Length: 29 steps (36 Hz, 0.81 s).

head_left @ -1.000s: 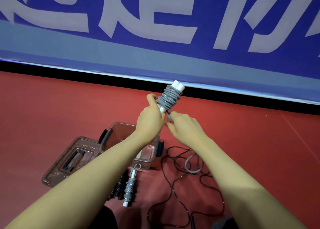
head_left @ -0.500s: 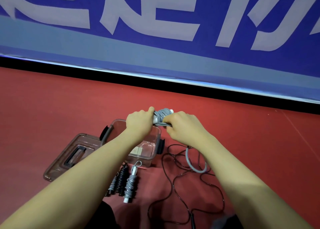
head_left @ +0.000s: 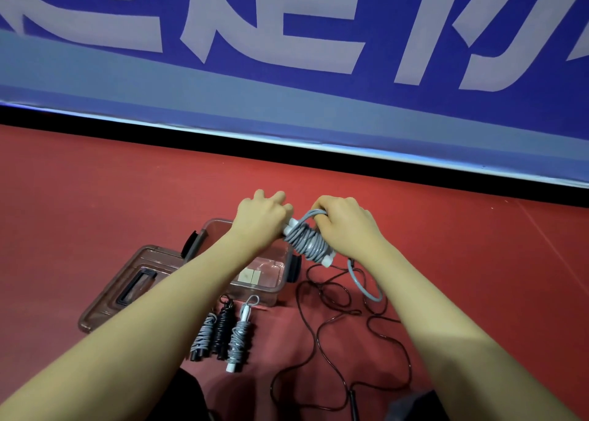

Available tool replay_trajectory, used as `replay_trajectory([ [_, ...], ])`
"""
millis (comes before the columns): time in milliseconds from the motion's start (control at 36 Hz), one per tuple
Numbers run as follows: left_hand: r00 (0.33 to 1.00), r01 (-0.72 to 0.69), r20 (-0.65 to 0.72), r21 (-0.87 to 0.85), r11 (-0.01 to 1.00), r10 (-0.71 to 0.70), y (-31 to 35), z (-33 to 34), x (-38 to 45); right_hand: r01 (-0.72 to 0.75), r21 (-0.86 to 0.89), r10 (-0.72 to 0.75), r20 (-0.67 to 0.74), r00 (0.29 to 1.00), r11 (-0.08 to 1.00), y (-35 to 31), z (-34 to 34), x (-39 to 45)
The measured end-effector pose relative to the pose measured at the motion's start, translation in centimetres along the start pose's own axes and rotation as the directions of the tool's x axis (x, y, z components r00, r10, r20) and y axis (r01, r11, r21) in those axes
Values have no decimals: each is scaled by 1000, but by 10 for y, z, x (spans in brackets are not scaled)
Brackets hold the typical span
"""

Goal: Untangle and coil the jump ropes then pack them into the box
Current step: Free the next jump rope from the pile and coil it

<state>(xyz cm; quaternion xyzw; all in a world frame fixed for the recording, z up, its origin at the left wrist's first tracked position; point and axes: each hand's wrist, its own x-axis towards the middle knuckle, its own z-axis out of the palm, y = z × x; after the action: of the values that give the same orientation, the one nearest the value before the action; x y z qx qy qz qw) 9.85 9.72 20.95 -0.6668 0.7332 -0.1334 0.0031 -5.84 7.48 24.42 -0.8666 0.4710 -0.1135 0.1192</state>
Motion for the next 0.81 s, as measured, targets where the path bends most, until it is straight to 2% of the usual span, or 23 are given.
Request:
replay_trajectory([
  [56,997,-67,-38,-48,997,66,-2,-3,-4,-33,15,33,2,999,999,2,-1,0],
  [111,974,-171,-158,-52,984,161,-4,1,-3,-72,2,72,-11,997,997,7,-5,1],
  [222,873,-402,-298,8,916,386,-8,3,-2,-86,-105,87,8,996,991,15,-12,1],
  [306,785,-488,-436,4,873,441,-11,5,-1,-97,-145,95,-21,995,985,15,-12,0],
  [361,755,-513,-491,-31,858,434,-10,1,-3,-117,-148,111,-48,993,982,16,-13,0],
  [417,768,-511,-497,-94,854,405,-10,-3,-5,-128,-159,120,-60,991,979,16,-13,0],
  [472,854,-431,-415,-229,873,313,-6,-13,-8,-129,-168,119,-70,990,977,16,-12,1],
  [528,952,-250,-266,-393,885,151,-1,-21,-11,-130,-190,118,-75,990,973,16,-11,2],
  [556,982,-152,-176,-498,854,72,2,-25,-13,-117,-210,104,-72,992,971,16,-11,2],
  [611,989,-82,-143,-665,742,-19,8,-28,-15,-102,-228,88,-72,994,968,15,-12,2],
  [694,974,-36,-166,-790,612,-156,13,-29,-14,-110,-207,89,-108,990,972,9,-12,0],
  [806,937,108,-99,-829,549,-334,23,-32,-7,-55,-272,16,-146,989,961,1,-4,1],
])
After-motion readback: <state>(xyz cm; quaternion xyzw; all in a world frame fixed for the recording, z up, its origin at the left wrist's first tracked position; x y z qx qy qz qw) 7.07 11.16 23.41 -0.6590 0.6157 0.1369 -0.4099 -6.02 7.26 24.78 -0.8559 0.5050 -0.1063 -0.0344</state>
